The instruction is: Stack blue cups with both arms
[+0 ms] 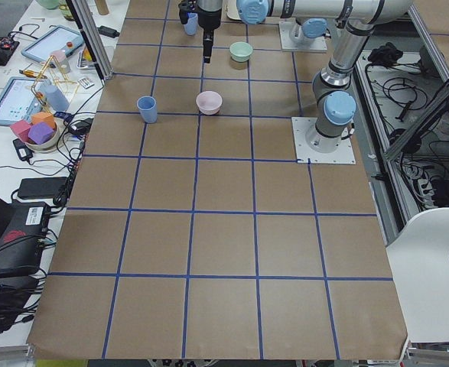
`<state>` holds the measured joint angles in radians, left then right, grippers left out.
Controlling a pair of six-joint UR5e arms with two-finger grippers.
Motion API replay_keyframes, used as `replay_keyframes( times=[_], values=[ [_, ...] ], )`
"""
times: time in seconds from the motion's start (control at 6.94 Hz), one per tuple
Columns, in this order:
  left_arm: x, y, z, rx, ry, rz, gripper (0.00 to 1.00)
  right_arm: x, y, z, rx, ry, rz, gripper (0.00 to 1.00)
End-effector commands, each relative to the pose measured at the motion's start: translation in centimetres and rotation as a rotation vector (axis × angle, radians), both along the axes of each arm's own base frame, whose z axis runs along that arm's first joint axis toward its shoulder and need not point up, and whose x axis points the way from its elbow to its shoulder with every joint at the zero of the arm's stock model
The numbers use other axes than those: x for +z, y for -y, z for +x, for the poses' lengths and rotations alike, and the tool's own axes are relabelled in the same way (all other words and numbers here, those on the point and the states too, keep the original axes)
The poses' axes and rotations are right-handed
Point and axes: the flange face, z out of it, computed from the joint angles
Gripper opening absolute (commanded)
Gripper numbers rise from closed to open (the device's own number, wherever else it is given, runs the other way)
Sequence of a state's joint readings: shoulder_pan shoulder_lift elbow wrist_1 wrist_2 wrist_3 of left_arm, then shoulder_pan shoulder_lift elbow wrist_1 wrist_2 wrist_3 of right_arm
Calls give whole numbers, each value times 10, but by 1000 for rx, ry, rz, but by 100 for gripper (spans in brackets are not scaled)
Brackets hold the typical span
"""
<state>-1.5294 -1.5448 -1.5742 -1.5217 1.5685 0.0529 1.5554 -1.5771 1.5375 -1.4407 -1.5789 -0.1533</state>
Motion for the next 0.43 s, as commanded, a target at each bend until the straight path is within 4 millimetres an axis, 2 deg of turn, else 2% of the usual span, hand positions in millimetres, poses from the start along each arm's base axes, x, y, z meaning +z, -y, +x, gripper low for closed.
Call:
replay_keyframes(
  times=[0.0,0.14,0.29],
  values=[
    [0,0,0,1,1,0,100,0,0,0,0,3,0,100],
    [1,-1,0,-1,1,-2,100,5,1,1,0,5,-12,100],
    [0,-1,0,-1,1,0,100,0,0,1,0,5,-3,100]
  ],
)
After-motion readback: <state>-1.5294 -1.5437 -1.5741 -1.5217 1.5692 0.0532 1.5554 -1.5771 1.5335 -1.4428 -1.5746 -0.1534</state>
